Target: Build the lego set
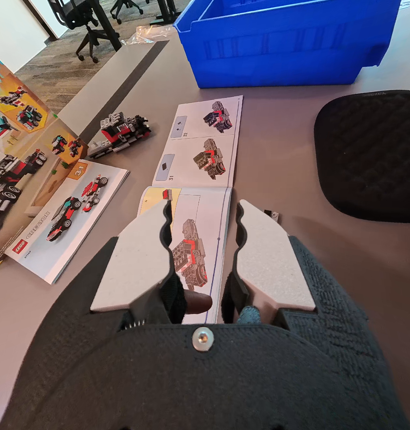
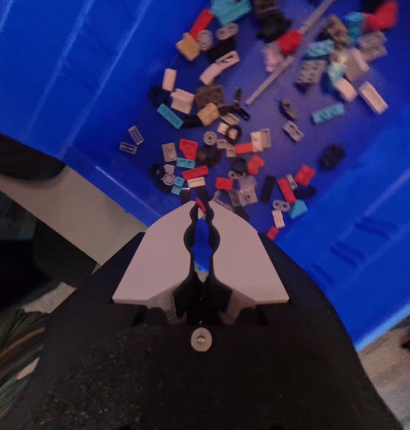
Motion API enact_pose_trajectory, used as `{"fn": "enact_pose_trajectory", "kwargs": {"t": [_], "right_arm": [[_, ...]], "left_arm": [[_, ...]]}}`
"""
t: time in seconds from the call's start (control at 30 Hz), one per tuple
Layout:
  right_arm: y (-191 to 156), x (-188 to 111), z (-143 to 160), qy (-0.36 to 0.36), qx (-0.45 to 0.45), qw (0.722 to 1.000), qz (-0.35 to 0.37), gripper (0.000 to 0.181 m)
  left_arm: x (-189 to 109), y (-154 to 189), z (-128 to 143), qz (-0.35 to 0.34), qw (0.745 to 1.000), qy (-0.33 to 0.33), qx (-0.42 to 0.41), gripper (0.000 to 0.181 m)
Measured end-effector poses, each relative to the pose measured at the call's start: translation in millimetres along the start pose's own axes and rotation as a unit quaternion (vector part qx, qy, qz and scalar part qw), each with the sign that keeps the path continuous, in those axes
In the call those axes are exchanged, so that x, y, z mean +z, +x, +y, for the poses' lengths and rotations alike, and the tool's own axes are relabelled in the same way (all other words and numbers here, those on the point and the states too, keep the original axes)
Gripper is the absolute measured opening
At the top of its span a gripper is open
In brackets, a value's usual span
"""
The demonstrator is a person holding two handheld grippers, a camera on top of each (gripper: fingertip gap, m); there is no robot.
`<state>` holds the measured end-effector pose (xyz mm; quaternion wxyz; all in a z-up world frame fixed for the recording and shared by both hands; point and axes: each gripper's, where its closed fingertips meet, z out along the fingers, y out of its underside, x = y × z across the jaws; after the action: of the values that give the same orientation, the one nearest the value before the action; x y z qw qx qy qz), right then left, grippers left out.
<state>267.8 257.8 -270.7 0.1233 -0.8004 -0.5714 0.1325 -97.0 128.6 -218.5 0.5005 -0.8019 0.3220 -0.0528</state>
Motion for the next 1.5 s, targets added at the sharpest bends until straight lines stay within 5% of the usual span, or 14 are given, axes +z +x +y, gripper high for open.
{"fn": "enact_pose_trajectory", "kwargs": {"t": [0.2, 0.6, 0.83, 0.97, 1.1, 1.3, 1.5], "right_arm": [[-1.1, 21.5, 4.2, -0.113, -0.112, 0.987, -0.033, 0.011], [0.4, 29.9, 6.6, -0.161, -0.146, 0.975, -0.041, 0.005], [-23.9, -22.8, -63.0, 0.057, -0.157, 0.986, -0.007, 0.005], [-61.7, -58.3, -120.3, 0.237, -0.156, 0.958, -0.052, 0.005], [-106.0, -71.0, -165.2, 0.317, -0.172, 0.928, -0.098, 0.005], [-210.2, -9.3, -215.5, 0.246, -0.29, 0.899, -0.216, 0.005], [-256.6, 70.9, -236.5, 0.12, -0.381, 0.883, -0.246, 0.005]], "left_arm": [[-1.5, 0.8, -0.7, -0.001, 1.0, 0.002, 0.007, 0.053], [-10.2, 0.3, 11.2, -0.005, 1.0, 0.002, -0.011, 0.052], [-15.4, 19.4, 27.4, 0.046, 0.996, -0.04, -0.07, 0.052], [-15.1, 32.2, 29.1, 0.076, 0.992, -0.034, -0.09, 0.052], [-14.5, 42.7, 22.0, 0.117, 0.988, 0.008, -0.102, 0.052], [0.6, 56.2, 34.8, 0.162, 0.983, -0.02, -0.086, 0.051], [8.6, 66.0, 42.9, 0.199, 0.976, -0.052, -0.076, 0.039]]}}
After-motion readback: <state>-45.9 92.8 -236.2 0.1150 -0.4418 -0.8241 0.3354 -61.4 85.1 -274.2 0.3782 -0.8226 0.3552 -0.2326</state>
